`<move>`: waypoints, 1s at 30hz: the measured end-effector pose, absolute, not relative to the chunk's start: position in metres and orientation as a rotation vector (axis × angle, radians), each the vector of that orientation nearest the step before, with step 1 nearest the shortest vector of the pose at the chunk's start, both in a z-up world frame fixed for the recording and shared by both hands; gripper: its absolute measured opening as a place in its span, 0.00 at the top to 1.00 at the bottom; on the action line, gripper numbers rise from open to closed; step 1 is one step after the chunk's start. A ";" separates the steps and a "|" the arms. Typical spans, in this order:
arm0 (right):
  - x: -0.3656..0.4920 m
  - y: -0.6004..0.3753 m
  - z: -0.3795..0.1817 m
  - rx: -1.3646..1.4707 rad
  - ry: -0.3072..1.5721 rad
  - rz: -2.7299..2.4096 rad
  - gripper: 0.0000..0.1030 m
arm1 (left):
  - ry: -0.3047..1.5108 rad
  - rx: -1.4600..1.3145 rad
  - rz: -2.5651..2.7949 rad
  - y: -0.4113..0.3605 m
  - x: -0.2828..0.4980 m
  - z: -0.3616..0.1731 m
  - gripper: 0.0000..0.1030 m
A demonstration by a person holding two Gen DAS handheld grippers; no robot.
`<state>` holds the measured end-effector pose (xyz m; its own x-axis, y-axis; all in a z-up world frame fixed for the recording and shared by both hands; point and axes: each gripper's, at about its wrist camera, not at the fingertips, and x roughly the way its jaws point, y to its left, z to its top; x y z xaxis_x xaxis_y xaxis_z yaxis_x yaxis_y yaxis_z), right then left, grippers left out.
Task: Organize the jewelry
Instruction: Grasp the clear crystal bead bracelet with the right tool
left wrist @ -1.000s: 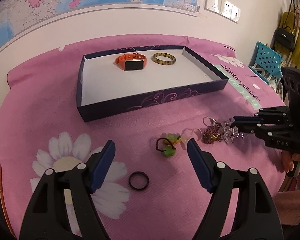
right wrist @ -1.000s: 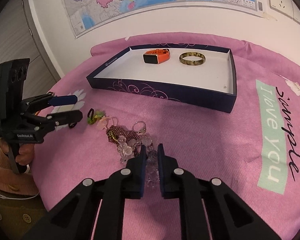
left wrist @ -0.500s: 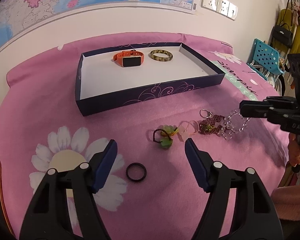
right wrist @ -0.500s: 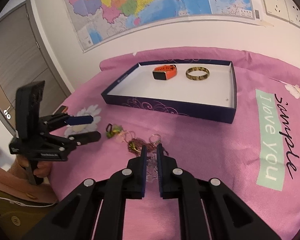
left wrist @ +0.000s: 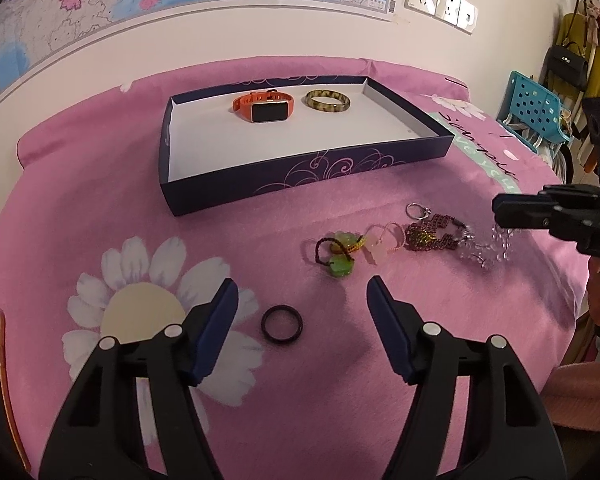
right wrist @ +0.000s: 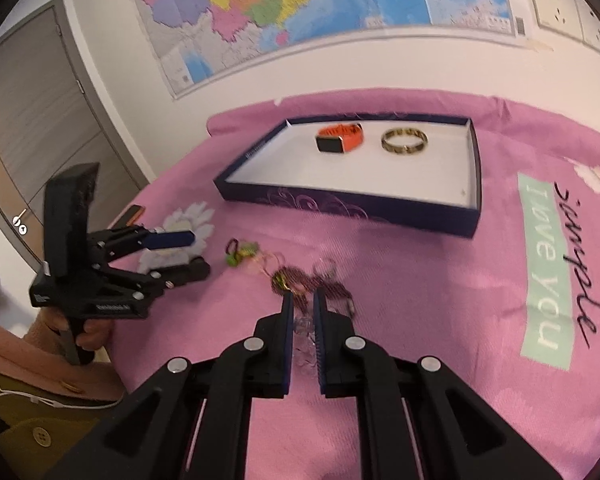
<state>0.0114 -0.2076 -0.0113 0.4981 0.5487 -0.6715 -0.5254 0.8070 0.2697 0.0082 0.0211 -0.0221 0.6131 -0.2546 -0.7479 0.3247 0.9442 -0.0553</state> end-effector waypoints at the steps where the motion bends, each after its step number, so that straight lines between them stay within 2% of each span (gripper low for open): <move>1: 0.011 -0.208 -0.013 0.033 0.828 0.650 0.92 | 0.849 0.088 -0.334 0.022 0.008 -0.022 0.36; 11: 0.011 -0.220 -0.025 0.041 0.867 0.598 0.91 | 0.871 0.080 -0.335 0.026 0.007 -0.028 0.39; 14: 0.012 -0.219 -0.028 0.029 0.877 0.585 0.87 | 0.878 0.081 -0.337 0.026 0.008 -0.029 0.41; 16: 0.013 -0.220 -0.030 0.030 0.885 0.580 0.77 | 0.878 0.083 -0.337 0.025 0.008 -0.029 0.41; 22: 0.010 -0.211 -0.031 -0.003 0.882 0.597 0.61 | 0.880 0.087 -0.336 0.024 0.008 -0.030 0.41; 30: 0.005 -0.193 -0.038 -0.122 0.878 0.578 0.58 | 0.883 0.085 -0.337 0.025 0.007 -0.031 0.41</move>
<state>0.0047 -0.1928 -0.0380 0.4969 0.4272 -0.7553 -0.5247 0.8412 0.1306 0.0072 0.0250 -0.0311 0.5863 -0.2537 -0.7694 0.3230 0.9441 -0.0651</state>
